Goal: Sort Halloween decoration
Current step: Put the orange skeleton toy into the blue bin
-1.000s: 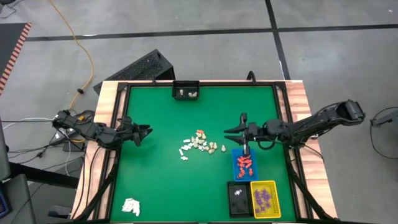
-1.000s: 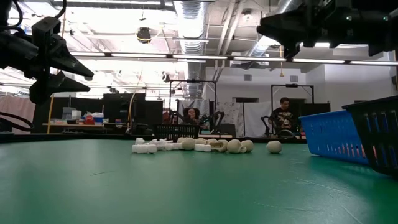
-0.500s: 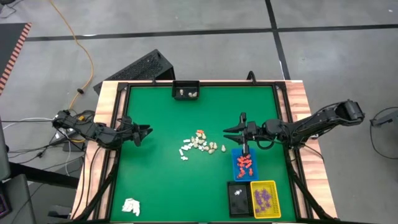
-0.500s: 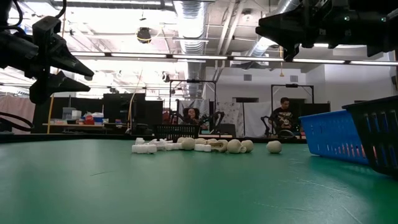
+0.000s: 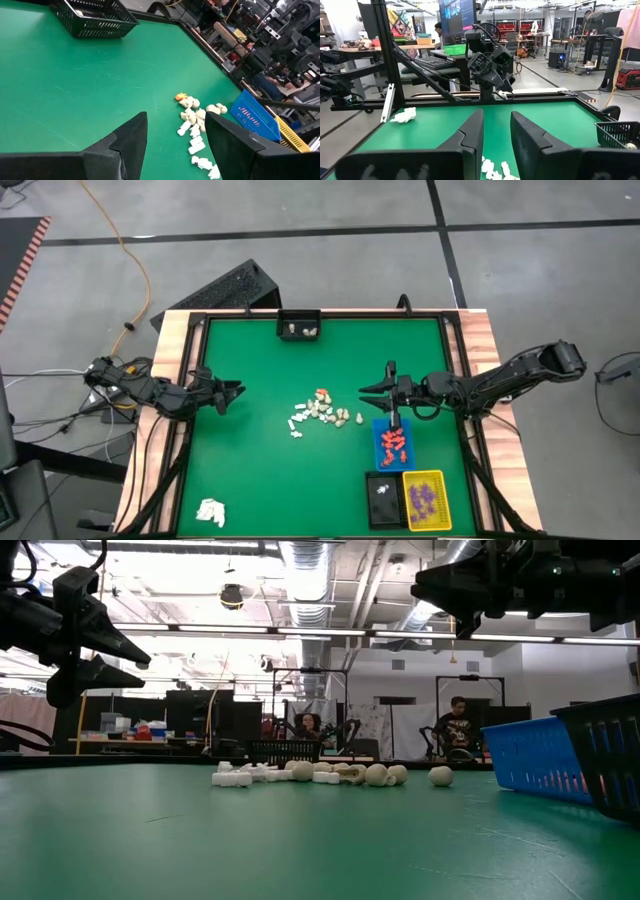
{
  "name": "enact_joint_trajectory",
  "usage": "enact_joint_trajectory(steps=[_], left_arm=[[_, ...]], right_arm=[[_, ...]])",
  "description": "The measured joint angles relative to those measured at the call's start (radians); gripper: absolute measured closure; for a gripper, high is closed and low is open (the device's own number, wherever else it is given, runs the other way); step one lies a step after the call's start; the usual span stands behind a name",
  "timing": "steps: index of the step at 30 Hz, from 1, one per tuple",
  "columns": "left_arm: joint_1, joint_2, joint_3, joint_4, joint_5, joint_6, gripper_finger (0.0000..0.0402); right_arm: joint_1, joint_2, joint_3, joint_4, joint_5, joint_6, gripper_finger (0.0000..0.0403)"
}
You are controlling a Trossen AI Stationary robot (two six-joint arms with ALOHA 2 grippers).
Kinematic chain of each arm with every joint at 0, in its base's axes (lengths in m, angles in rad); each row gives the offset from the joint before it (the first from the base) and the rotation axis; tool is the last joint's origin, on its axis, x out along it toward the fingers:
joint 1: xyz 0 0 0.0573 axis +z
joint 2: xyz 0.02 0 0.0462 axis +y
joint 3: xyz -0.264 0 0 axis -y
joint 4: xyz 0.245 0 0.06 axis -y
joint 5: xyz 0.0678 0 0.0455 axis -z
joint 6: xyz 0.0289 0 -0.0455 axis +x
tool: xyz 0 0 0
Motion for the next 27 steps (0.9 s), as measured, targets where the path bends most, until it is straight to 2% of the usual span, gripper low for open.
enact_joint_trajectory(steps=[11, 20, 27], left_arm=[[0.0, 0.0, 0.0, 0.0, -0.001, -0.003, 0.0213], [0.0, 0.0, 0.0, 0.005, 0.002, 0.076, 0.0213], [0.0, 0.0, 0.0, 0.007, 0.078, 0.107, 0.0213]], right_arm=[[-0.007, 0.0, 0.0, -0.002, -0.002, 0.0, 0.0305], [-0.005, 0.0, 0.0, -0.002, -0.01, 0.033, 0.0305], [-0.005, 0.0, 0.0, 0.039, -0.01, 0.005, 0.0296]])
